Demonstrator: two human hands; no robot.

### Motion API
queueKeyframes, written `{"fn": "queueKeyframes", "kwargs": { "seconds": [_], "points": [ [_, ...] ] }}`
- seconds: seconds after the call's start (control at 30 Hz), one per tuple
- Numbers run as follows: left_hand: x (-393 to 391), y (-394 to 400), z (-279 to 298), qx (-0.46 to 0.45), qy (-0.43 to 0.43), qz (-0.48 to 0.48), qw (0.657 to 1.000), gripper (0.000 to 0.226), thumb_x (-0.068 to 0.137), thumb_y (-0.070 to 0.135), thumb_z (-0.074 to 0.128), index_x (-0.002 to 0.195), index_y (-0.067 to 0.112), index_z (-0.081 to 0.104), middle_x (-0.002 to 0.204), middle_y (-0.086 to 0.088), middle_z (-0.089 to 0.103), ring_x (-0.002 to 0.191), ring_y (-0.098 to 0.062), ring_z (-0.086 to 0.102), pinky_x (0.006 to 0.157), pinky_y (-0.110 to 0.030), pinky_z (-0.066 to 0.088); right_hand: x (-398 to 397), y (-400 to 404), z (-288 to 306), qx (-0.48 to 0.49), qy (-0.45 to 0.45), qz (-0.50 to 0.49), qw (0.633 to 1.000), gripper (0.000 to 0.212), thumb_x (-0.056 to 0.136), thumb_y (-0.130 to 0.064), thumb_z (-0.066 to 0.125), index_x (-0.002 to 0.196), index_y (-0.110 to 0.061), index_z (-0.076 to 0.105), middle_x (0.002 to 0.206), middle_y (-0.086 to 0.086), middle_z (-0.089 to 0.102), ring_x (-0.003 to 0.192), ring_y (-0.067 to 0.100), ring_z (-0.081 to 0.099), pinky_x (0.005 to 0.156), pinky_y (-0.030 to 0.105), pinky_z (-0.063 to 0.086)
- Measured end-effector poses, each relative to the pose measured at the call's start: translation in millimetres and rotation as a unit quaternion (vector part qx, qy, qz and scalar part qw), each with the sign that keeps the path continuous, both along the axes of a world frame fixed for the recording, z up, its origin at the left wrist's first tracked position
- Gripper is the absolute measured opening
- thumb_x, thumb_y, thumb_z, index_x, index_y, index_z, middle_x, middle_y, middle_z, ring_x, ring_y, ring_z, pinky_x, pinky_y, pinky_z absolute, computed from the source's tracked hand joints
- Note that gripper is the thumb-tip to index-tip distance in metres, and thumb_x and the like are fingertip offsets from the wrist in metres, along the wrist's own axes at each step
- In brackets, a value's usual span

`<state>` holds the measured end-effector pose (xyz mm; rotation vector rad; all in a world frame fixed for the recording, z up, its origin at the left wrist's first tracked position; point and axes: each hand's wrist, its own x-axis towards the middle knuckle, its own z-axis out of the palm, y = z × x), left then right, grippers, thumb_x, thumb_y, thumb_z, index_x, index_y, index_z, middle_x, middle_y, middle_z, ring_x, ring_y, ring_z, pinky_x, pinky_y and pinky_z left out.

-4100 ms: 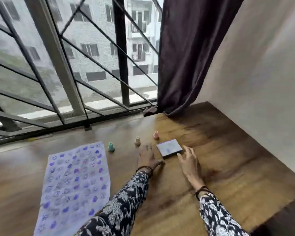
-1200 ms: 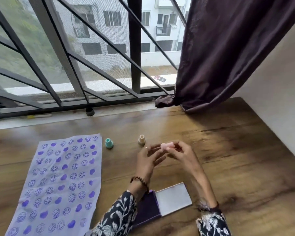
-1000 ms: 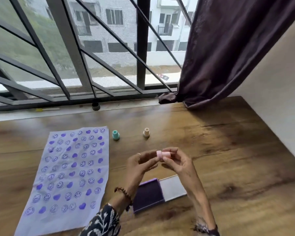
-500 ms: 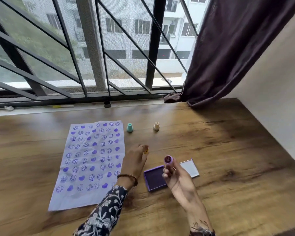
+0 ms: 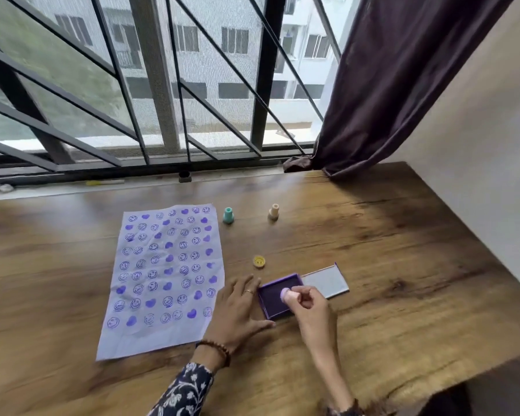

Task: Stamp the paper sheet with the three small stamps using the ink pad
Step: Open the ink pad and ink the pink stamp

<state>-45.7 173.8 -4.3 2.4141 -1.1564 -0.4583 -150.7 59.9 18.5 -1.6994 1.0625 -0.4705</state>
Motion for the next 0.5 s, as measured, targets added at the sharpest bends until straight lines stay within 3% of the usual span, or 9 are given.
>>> {"fn": "queueKeyframes", "kwargs": {
  "seconds": [0.1,0.2,0.3,0.4,0.5],
  "points": [
    [-1.5,-2.9,-3.1,0.013,-0.011,0.007,1.0,0.086,0.071,0.056,0.062,0.14,0.021,0.024,0.149,0.001,0.025,0.138,-0.017,0.014,0.113,-0.031,0.013,2.7,14.5,1.2,-0.229,0.072,0.039,0.97,0.004,0.083,-0.02,0.064,0.08,-0.022,0.065,0.076,-0.005,0.059,0.066,0.012,0.055,0.057,0.017,0.034],
    [-1.1,-2.8,-6.0,-0.002,-0.016,0.008,1.0,0.08,0.073,0.055,0.06,0.138,0.022,0.028,0.147,0.002,0.028,0.137,-0.016,0.016,0.112,-0.031,0.013,0.9,23.8,1.1,-0.351,0.109,0.113,0.923,0.007,0.081,-0.008,0.066,0.08,-0.015,0.065,0.073,0.001,0.062,0.06,0.016,0.06,0.053,0.026,0.049],
    [-2.9,-2.3,-8.4,-0.012,-0.012,0.018,1.0,0.076,0.073,0.056,0.059,0.136,0.025,0.03,0.145,0.005,0.03,0.137,-0.015,0.017,0.112,-0.03,0.012,3.9,20.0,4.2,-0.354,0.134,0.142,0.915,0.006,0.085,-0.009,0.063,0.079,-0.009,0.063,0.074,0.007,0.063,0.063,0.024,0.063,0.056,0.032,0.053],
    [-3.3,-2.5,-9.6,-0.018,-0.01,0.024,0.999,0.074,0.073,0.055,0.058,0.135,0.026,0.031,0.145,0.006,0.031,0.137,-0.014,0.017,0.112,-0.03,0.012,12.9,9.5,5.2,-0.337,0.188,0.194,0.902,0.013,0.092,-0.016,0.051,0.089,-0.008,0.061,0.088,0.01,0.064,0.078,0.028,0.064,0.068,0.036,0.051],
    [-4.0,-2.8,-10.0,-0.022,0.0,0.028,0.999,0.074,0.074,0.054,0.058,0.136,0.025,0.031,0.146,0.006,0.03,0.137,-0.015,0.016,0.113,-0.03,0.012,20.0,-3.4,7.5,-0.316,0.214,0.253,0.889,0.017,0.095,-0.021,0.044,0.097,-0.009,0.057,0.1,0.008,0.061,0.09,0.025,0.061,0.076,0.032,0.045]
  ]
}}
